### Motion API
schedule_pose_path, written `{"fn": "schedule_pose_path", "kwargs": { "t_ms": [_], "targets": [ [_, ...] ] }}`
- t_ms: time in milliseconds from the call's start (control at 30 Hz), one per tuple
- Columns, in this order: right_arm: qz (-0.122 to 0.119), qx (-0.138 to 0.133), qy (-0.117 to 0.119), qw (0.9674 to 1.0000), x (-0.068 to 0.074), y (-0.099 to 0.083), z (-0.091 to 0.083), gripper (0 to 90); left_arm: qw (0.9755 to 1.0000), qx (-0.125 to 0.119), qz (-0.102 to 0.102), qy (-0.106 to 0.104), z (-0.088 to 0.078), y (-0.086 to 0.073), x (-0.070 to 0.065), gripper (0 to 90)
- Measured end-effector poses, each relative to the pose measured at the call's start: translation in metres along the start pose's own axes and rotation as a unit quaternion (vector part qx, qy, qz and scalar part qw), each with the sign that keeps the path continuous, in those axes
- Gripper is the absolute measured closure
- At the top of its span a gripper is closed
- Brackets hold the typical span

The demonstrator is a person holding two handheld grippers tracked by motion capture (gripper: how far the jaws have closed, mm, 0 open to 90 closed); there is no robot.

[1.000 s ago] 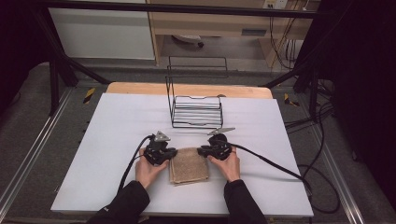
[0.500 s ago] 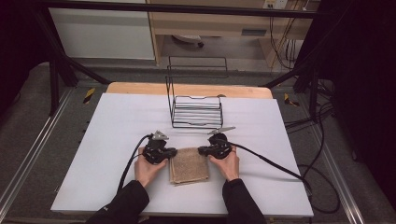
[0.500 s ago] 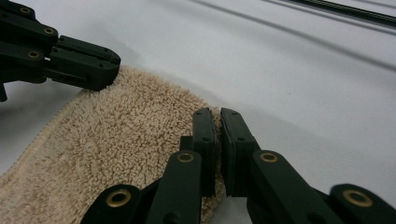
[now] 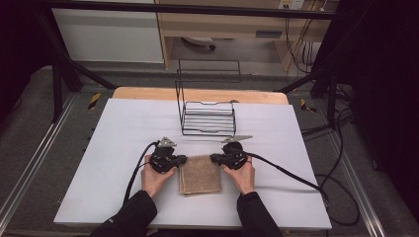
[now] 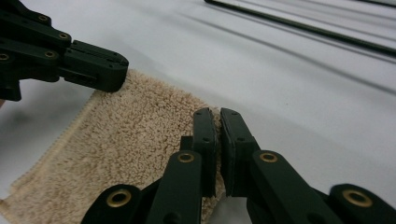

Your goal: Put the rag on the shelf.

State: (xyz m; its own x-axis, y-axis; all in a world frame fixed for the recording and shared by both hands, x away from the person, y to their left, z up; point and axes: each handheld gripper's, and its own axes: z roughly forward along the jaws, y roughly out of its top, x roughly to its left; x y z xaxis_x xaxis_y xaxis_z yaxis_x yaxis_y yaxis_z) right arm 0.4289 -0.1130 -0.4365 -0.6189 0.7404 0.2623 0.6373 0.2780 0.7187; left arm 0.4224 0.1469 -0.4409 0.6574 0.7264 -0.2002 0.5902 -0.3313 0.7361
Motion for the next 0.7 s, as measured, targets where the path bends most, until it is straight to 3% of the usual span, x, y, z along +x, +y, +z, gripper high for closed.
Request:
{"fn": "schedule_pose_path", "kwargs": {
  "t_ms": [700],
  "targets": [
    [-0.024,-0.063,0.011,0.9977,0.015,-0.001,-0.032,85.8,0.9990,-0.038,0.022,-0.007,-0.024,0.010,-0.013,85.8]
  ]
}}
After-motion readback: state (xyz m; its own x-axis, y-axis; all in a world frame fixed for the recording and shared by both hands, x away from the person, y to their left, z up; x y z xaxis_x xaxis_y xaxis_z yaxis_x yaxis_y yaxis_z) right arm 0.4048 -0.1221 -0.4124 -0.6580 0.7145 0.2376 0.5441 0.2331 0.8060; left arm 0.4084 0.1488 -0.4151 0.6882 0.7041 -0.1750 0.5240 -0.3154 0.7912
